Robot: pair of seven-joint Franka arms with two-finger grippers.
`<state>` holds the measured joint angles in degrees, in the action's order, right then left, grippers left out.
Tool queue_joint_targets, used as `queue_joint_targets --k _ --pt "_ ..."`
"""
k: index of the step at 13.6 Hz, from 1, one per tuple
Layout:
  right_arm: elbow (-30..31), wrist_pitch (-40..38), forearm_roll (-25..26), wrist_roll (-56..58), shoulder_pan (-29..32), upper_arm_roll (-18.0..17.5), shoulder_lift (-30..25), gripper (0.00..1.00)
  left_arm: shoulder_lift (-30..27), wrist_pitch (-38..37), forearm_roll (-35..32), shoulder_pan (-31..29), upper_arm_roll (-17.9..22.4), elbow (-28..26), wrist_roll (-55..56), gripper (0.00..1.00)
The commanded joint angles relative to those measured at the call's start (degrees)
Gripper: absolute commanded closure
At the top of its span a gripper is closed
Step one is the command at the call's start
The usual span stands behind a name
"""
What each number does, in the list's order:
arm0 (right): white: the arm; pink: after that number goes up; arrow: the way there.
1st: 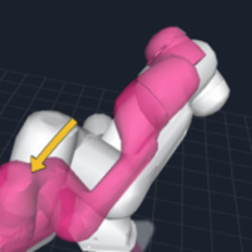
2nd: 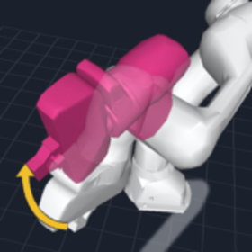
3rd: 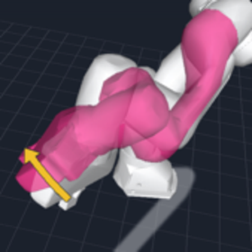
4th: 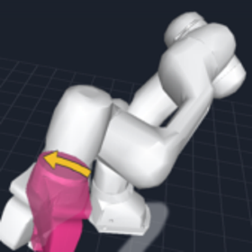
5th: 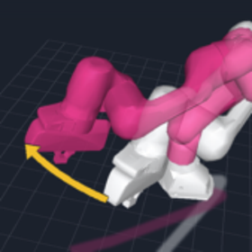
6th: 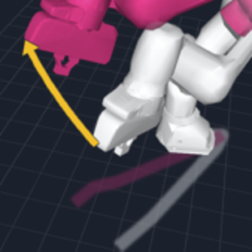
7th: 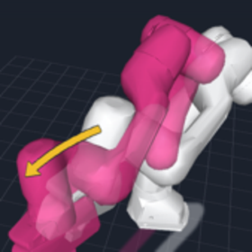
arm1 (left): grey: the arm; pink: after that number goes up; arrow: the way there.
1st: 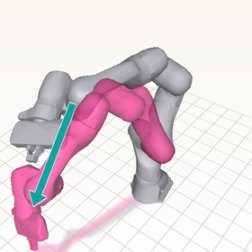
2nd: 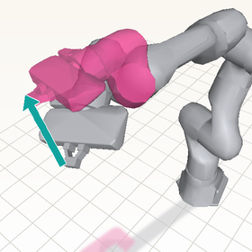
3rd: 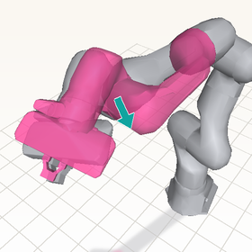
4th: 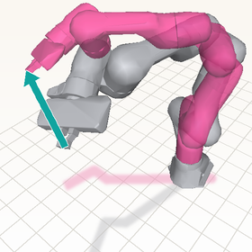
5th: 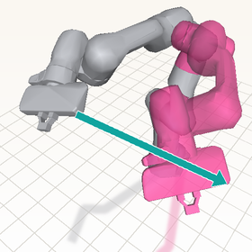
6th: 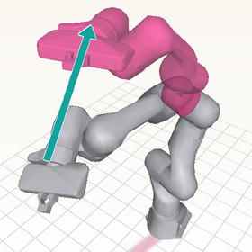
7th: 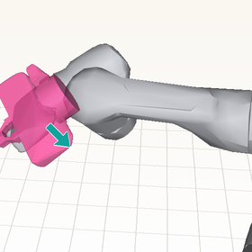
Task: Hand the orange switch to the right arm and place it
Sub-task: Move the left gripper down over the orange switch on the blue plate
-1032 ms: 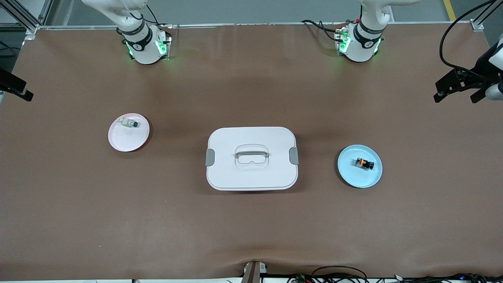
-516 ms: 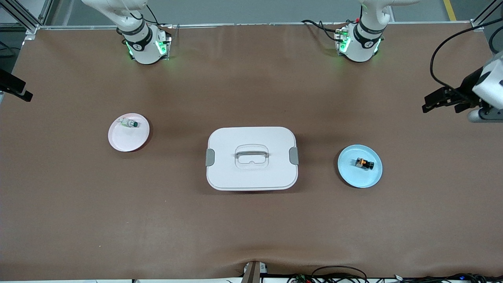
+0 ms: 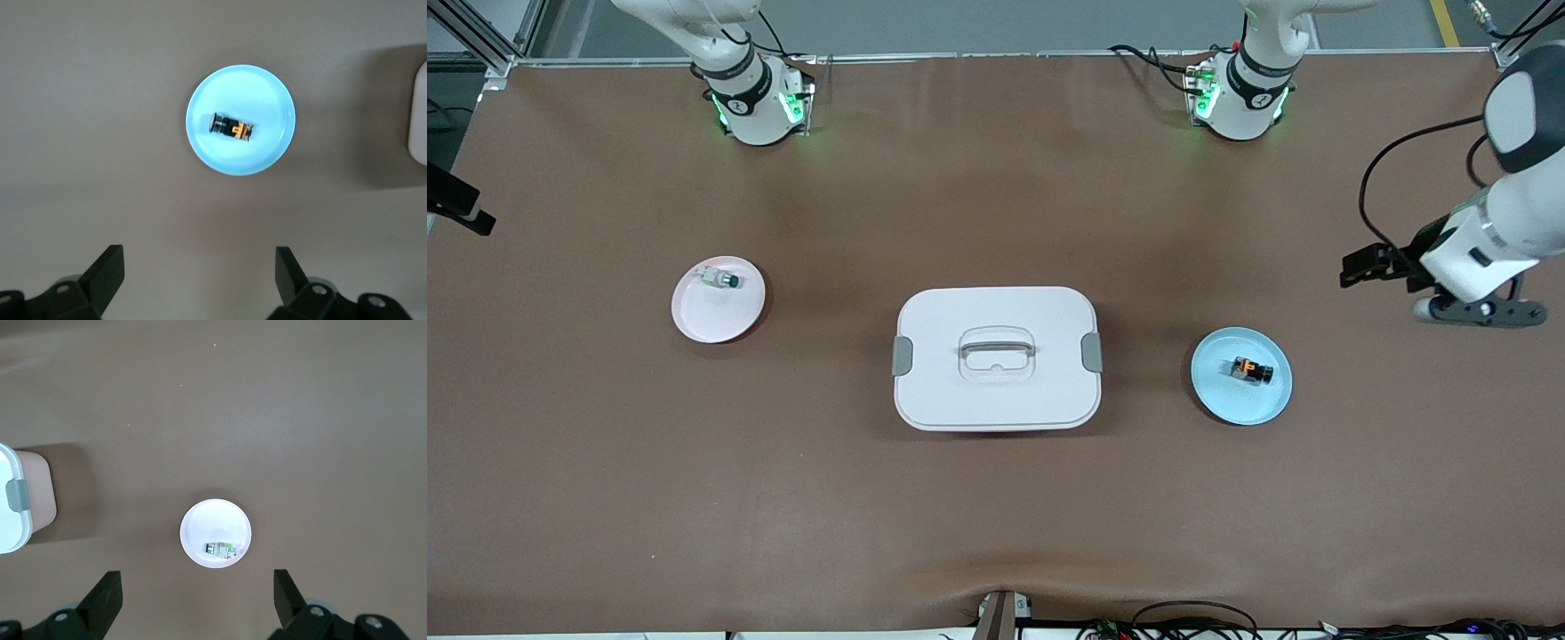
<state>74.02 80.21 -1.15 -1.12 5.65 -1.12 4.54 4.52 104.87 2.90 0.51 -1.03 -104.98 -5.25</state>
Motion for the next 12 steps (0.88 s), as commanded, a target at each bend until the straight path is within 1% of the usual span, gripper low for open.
queue_joint_targets --k 1,2,4,5,7,12 --pt "0.78 0.30 0.18 -0.64 0.94 -0.73 -1.11 0.00 0.14 9.69 -0.09 0.46 -1.34 -6.00 -1.43 0.00" --pt "0.78 0.30 0.18 -0.64 0.94 -0.81 -1.20 0.00 0.75 13.56 -0.61 0.46 -1.51 -8.11 -2.56 0.00" --pt "0.78 0.30 -0.08 -0.72 0.94 -0.81 -1.20 0.00 3.12 17.98 -0.79 0.54 -1.87 -9.62 -6.60 0.00" --pt "0.78 0.30 -0.34 -0.72 1.03 -0.81 -1.20 0.00 4.70 18.95 -0.97 0.63 -1.87 -9.71 -7.75 0.00" --pt "0.87 -0.05 -0.35 -0.72 1.12 -0.73 -1.11 0.00 8.12 22.55 -4.91 1.50 -2.04 -9.80 -8.11 0.00" --pt "0.87 -0.32 0.01 -0.72 1.03 -0.81 -1.11 0.00 13.84 27.48 -5.01 1.86 -2.13 -9.63 -7.67 0.00"
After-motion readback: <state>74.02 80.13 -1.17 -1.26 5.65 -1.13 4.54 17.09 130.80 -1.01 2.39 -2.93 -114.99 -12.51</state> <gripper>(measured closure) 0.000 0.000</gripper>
